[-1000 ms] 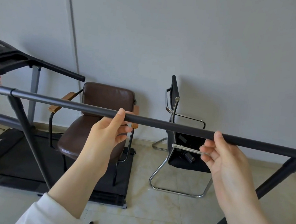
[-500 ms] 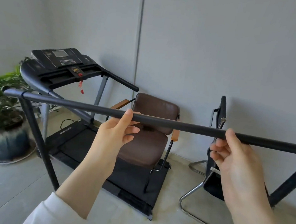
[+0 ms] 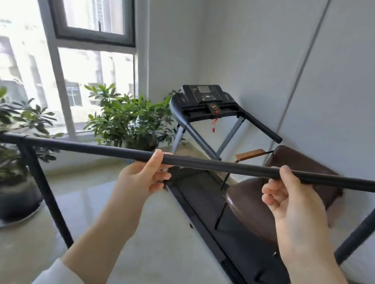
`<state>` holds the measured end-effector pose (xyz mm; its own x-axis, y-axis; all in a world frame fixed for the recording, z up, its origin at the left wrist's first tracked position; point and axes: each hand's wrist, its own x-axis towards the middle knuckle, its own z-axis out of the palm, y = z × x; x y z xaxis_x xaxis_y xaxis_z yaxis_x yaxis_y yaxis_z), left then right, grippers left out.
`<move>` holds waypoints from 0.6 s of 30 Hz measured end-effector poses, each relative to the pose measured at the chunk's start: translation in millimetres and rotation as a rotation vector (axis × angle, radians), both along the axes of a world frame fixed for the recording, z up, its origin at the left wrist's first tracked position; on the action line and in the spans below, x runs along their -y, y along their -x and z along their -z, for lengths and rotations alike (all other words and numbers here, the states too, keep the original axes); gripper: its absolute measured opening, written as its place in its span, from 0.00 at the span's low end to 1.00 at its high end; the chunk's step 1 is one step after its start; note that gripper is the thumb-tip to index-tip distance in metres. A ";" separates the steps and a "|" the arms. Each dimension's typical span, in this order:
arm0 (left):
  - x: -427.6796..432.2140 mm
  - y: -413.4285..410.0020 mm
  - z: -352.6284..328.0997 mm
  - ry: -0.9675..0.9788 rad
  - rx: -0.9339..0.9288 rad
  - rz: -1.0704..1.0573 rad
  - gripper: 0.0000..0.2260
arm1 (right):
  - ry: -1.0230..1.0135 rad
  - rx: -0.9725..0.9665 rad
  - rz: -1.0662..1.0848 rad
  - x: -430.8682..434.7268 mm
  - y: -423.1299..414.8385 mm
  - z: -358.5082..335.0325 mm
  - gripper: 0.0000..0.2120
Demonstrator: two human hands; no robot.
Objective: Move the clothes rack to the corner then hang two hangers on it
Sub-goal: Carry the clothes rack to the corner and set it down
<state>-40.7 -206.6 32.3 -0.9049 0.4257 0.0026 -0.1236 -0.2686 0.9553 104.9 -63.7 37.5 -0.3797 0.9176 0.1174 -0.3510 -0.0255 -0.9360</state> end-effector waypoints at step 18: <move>366.2 29.3 -16.3 0.022 -0.060 -0.666 0.13 | 0.032 -0.033 -0.753 294.0 159.4 -23.9 0.09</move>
